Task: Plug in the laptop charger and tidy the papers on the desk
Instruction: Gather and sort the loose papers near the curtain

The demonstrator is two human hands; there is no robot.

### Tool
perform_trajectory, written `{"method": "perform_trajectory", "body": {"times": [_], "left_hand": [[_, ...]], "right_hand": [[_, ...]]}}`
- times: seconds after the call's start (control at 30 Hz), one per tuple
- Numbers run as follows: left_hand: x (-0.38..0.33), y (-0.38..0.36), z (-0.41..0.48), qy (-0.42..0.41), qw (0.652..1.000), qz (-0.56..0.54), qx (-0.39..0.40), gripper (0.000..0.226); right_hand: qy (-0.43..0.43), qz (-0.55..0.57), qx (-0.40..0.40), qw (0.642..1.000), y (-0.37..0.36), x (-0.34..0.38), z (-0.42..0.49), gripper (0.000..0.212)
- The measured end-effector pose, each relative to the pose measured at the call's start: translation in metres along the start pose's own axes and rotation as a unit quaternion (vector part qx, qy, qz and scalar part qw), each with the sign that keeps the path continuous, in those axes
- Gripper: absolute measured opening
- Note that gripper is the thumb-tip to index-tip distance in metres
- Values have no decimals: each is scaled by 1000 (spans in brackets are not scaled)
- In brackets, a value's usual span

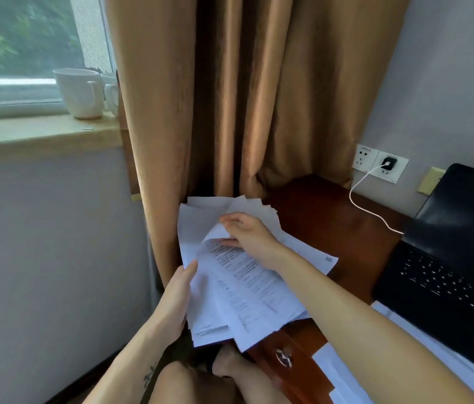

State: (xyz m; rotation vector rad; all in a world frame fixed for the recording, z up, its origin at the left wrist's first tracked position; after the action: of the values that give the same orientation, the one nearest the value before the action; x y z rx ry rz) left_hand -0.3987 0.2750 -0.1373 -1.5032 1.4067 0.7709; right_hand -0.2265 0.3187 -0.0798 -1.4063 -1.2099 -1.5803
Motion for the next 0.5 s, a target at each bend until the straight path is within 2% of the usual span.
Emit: {"method": "perform_trajectory", "body": {"times": [0.07,0.17,0.2,0.27,0.33,0.37,0.43,0.5], "left_hand": [[-2,-2,-3,1,1000,-6,19,35],[-4,-2,-4,-16,999,28,26,16],[-4,-2,-4,-20,999,42,22,11],[-3,-2,-3,-29,997,69,21,16],[-2,-3,-3,-32,997,75,19,19],[-2,-1,-2,-34,997,73,14,19],[0,1,2,-34,997,65,1,19],[0,0,3,-39,997,63,0,19]], "right_hand": [[16,-22,2,1000,-3,-5,4,29],[11,30,34,999,2,-9,6,38],[11,34,27,999,8,-10,6,38],[16,-7,-24,1000,30,-16,7,33],[23,-119,-90,989,61,-26,8,31],[28,-218,-114,969,77,-33,9,34],[15,-400,-127,908,105,-43,6,45],[8,-446,-129,886,121,-48,0,49]]}}
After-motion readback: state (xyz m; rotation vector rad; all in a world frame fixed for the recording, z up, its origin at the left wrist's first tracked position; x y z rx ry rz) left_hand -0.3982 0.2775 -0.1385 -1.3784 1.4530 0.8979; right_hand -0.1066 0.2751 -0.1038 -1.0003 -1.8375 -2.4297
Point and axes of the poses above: each hand's wrist, its own z-axis towards the middle knuckle, its own y-axis out of the back of the hand, x = y × z, the point moved 5 cm from there along z, towards the middle knuckle, and after that the axes turned 12 degrees about -x, right-handed, at the moved point
